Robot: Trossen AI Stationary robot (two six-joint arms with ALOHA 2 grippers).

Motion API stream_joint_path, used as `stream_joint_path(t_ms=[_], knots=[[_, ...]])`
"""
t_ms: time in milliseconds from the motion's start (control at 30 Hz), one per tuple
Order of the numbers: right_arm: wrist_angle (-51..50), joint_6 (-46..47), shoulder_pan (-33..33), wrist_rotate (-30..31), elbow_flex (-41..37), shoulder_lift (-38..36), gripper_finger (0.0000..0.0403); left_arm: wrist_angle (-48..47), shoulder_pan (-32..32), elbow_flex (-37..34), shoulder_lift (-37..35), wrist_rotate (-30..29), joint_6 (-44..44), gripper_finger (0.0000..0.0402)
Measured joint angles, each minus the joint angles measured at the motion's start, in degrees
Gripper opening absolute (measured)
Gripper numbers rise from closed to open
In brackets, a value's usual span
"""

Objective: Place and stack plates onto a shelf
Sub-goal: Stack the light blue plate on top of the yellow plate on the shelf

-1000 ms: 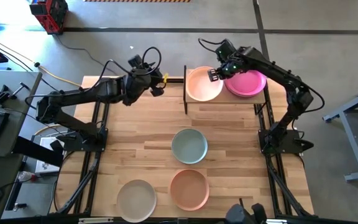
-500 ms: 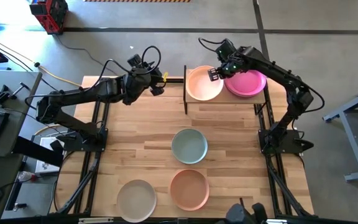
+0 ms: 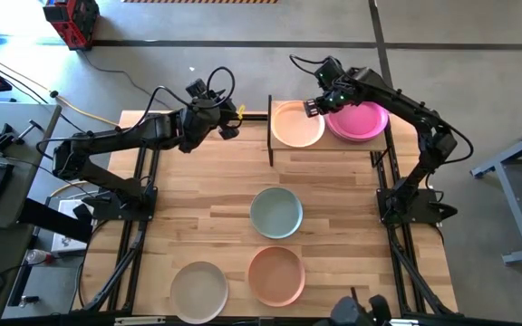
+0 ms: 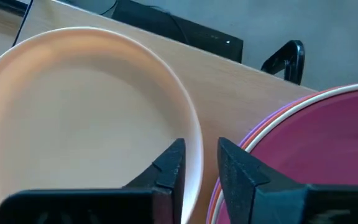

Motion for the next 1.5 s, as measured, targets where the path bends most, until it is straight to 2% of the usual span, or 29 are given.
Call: stream_joint_path(t_ms=[200, 333, 633, 900, 1000, 1133, 1333, 1500], knots=[[-0.61, -0.57, 0.5, -6.65, 3.22, -0.04, 0.0071, -3.16, -0.18, 0.0, 0.0, 0.0, -0.88, 0.0131], [-2.43, -2.03, 3.33, -10.31, 6.97, -0.07, 0.0071, -7.24, -1.35, 0.0, 0.02, 0.01, -4.31, 0.0131], [-7.8, -0.76, 14.68, -10.57, 9.34, -0.09, 0.0071, -18.1, -4.76, 0.0, -0.2, -1.3, -11.62, 0.0131], [-9.78, 5.2, 26.21, -10.58, 9.34, -0.09, 0.0071, -28.99, -8.82, 0.0, -5.06, -1.5, -22.44, 0.0131], [-8.96, 7.38, 30.99, -10.56, 9.34, -0.09, 0.0071, -32.12, -10.3, 0.0, -7.37, 2.61, -28.23, 0.0131], [-7.01, 10.68, 37.52, -9.22, 9.34, -0.09, 0.0071, -34.85, -11.58, 0.0, -9.77, 12.4, -36.96, 0.0131], [-2.14, 15.6, 47.18, -3.08, 9.32, -0.09, 0.0071, -37.84, -13.34, 0.0, -10.91, 27.53, -45.5, 0.0131], [-0.91, 16.73, 53.84, 0.25, 9.32, 1.19, 0.0071, -39.63, -15.98, -0.64, -10.75, 35.11, -50.93, 0.0131]])
